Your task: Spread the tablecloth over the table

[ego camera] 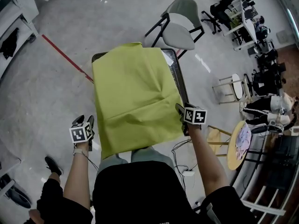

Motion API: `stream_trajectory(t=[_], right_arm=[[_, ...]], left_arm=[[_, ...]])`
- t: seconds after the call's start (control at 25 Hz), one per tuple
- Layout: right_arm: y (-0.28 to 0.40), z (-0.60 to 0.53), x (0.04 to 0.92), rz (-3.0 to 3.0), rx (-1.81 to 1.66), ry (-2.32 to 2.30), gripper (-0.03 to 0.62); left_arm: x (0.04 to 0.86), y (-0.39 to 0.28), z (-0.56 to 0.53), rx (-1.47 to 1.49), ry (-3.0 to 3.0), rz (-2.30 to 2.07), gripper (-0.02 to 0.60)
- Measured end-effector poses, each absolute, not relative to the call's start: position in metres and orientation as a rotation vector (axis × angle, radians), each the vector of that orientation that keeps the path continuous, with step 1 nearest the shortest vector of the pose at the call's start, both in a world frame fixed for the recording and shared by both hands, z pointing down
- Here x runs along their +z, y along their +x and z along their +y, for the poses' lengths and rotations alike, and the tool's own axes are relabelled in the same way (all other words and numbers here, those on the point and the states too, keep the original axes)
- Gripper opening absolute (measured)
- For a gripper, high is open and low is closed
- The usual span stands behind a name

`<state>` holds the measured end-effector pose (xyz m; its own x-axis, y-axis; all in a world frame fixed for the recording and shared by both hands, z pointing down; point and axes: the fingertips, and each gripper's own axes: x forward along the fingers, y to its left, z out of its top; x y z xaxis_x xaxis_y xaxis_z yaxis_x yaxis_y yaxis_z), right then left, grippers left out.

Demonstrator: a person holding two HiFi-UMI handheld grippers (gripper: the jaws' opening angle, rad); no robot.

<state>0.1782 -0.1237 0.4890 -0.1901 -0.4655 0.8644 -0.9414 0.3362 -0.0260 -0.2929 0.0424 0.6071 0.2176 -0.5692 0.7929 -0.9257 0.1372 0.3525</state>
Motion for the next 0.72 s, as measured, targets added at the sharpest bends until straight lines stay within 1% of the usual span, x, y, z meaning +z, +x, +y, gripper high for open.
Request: stream_trajectory(t=[0.32,0.72], right_arm=[[0.149,-0.194,0.495,-1.874,0.689,1.143,0.238],[0.139,-0.278,0.550,-1.919,0.672,0.955,0.249]], left_arm=[[0.594,-0.258,0.026,0.457,1.558,-1.461,0.210],[0.585,-0.202,0.014,0.470,1.456,-1.538,0.219]])
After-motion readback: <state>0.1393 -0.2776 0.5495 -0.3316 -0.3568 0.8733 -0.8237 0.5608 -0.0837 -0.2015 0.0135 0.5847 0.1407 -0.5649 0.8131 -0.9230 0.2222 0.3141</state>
